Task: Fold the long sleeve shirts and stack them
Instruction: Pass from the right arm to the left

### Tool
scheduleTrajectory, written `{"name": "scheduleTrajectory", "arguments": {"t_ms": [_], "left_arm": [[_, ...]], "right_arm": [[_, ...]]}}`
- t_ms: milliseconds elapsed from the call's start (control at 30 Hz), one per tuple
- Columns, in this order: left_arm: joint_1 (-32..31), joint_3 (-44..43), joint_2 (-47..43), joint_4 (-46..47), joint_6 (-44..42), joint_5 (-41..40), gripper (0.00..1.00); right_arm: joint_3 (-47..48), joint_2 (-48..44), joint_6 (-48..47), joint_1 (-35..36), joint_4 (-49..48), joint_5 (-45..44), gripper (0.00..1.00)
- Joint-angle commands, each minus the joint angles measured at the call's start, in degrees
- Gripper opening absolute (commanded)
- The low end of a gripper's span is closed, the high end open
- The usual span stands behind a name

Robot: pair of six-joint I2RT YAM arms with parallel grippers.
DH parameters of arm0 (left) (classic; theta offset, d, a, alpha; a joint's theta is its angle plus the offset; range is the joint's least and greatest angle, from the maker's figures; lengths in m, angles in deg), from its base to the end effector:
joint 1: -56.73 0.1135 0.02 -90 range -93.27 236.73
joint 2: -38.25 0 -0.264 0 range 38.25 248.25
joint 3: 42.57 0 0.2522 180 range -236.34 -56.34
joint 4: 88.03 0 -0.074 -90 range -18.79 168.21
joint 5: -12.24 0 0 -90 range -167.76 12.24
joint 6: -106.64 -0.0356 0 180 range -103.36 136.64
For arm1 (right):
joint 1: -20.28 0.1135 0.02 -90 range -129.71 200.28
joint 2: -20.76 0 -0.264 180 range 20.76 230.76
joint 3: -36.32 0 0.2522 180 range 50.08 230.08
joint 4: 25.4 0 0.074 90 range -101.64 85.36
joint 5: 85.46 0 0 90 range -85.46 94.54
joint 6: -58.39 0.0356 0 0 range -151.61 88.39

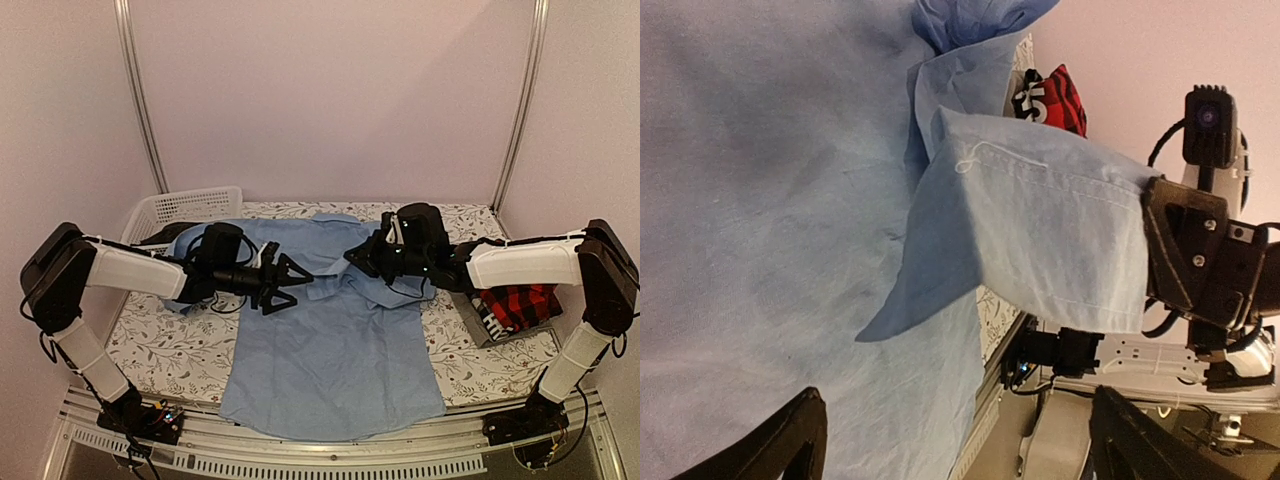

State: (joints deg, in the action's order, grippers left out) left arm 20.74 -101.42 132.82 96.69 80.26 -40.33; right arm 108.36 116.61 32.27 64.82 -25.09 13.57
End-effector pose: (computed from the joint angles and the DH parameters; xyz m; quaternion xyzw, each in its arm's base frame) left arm 0.2571 -0.2135 0.1767 -0.0434 0.8382 -0.5365 0.0877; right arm 0.2650 0.2686 0.2297 0.0983 0.8319 0.4783 0.2634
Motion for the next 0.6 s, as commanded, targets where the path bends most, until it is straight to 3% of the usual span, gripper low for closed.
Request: {"name": "scheduleTrajectory", "arguments": {"t_ms": [0,567], "left_arm": [[-1.0,-1.4,1.9,3.6,1.6,0.9,0.91],[-2.7,-5.0,8.6,9.4,4.3,0.6,0.89]], "right_arm": [[-1.2,-1.4,0.9,-0.5,-2.3,0.7,0.0],[-3.5,-1.1,3.8,-0.8,-6.0,2.8,0.0]]}}
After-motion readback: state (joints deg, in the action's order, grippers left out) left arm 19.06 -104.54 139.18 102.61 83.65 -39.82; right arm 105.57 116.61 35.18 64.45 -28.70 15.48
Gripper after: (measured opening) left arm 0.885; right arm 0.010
